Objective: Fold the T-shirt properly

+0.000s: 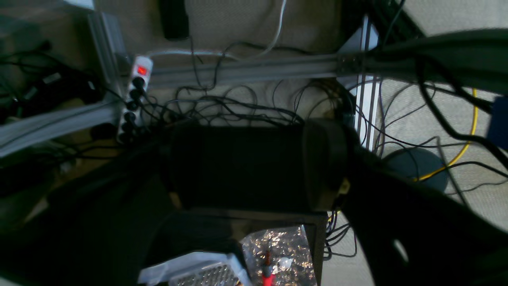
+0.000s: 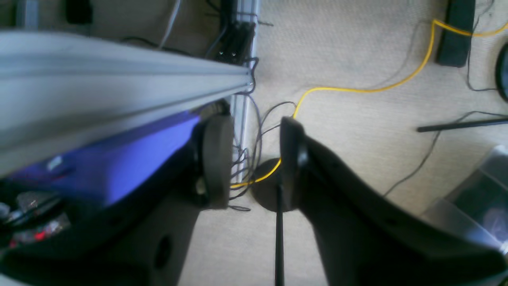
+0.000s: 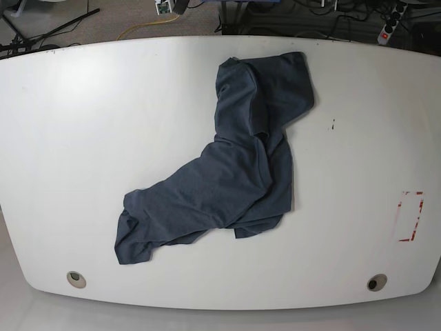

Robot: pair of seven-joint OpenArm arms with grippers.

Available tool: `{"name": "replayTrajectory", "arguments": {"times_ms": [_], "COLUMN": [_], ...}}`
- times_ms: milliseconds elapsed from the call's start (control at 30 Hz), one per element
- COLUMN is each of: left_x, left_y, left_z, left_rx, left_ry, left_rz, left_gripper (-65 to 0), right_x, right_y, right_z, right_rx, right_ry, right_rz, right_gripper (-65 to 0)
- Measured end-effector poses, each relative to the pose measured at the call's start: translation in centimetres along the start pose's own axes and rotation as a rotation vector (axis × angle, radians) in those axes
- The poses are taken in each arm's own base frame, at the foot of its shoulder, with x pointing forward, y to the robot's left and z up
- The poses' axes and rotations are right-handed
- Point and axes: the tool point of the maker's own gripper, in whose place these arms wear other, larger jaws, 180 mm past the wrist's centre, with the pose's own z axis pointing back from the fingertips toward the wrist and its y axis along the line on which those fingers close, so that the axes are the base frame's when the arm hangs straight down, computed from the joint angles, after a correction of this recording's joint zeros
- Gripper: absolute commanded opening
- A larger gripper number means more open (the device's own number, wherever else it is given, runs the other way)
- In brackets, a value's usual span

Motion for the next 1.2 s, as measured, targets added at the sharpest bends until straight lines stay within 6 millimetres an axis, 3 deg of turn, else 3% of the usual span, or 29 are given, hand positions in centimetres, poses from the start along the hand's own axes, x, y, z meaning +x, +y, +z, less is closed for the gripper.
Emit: {"name": "replayTrajectory", "arguments": {"times_ms": [200, 400, 533, 700, 833, 1033, 1200], "left_x": [2.3, 3.6, 5.6, 8.6, 11.4, 14.0, 17.3], "left_y": [1.0, 3.1, 3.3, 6.4, 7.4, 9.1, 10.0], "left_z": [2.9, 5.7, 7.7, 10.4, 12.2, 13.3, 12.8], "left_rx": [0.000, 0.007, -0.010, 0.064, 0.074, 0.103, 0.124], "left_ry": [-0.090, -0.137, -0.191, -0.269, -0.349, -0.428, -0.523], "left_rz": [0.119, 0.149, 0.166, 0.150, 0.168, 0.209, 0.223], "left_gripper": [-28.3, -28.3, -28.3, -28.3, -28.3, -28.3, -27.9], "right_x": [2.0, 2.9, 4.4, 6.7, 8.6, 11.6, 14.4], "right_y": [-0.3, -1.1, -1.6, -1.9, -1.7, -3.8, -3.5], "right_z": [2.4, 4.9, 6.6, 8.6, 10.1, 11.4, 10.9], "right_rx": [-0.003, 0.006, 0.018, 0.019, 0.037, -0.019, 0.007], "right_ry": [-0.077, -0.103, -0.148, -0.210, -0.266, -0.355, -0.425], "right_rz": [-0.071, -0.114, -0.117, -0.125, -0.130, -0.132, -0.114], "right_gripper": [-45.8, -46.0, -46.0, -46.0, -46.0, -46.0, -45.8]}}
